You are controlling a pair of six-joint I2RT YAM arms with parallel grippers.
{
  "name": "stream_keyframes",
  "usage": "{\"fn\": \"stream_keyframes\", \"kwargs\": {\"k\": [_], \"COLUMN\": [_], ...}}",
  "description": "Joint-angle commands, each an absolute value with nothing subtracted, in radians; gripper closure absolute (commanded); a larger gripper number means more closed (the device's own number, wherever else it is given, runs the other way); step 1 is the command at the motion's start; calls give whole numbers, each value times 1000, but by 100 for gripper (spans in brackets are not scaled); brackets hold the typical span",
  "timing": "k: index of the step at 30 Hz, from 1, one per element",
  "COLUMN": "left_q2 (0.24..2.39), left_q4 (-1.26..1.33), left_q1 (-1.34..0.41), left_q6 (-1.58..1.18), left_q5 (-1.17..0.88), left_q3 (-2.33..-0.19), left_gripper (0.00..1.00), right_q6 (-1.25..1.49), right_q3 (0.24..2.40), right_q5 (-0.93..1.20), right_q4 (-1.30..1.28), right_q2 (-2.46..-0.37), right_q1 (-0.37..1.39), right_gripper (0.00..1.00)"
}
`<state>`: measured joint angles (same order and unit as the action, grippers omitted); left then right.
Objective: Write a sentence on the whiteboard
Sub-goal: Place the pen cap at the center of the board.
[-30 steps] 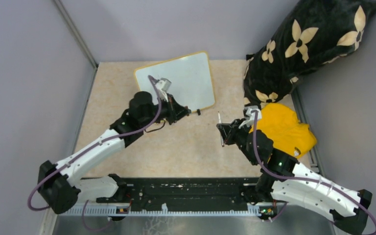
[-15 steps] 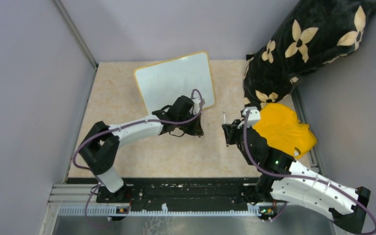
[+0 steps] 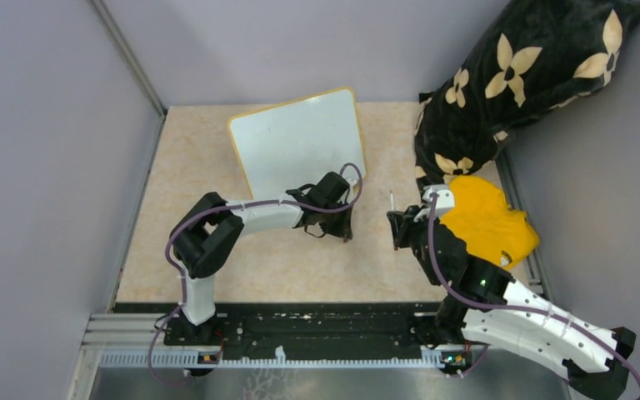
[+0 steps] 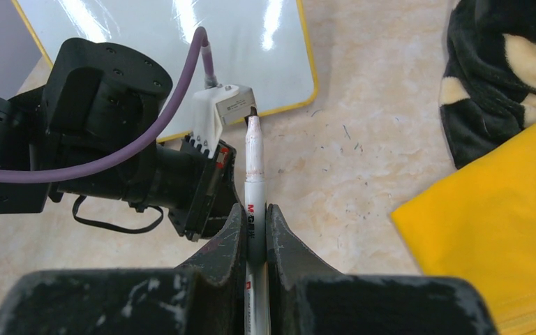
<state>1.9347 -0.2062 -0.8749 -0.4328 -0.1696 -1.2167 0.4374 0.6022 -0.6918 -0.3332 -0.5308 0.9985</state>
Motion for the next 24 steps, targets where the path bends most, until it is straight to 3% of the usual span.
{"fn": "stream_keyframes", "kwargs": {"k": [1, 8, 24], "left_q2": [1955, 1965, 1939], "left_q4": [-226, -227, -227], "left_q1": [-881, -883, -885], "left_q6": [-437, -446, -457], "left_q5": [-154, -158, -146], "left_q3": [-1247, -1233, -1217], "left_gripper": [90, 75, 64], "right_q6": [417, 421, 436], "right_q3": [607, 602, 606], "right_q5": [-702, -698, -692], "right_q4": [-310, -305, -317], "right_q2": [-528, -529, -529], "right_q1": [996, 996, 996], "right_gripper": [100, 100, 100]}}
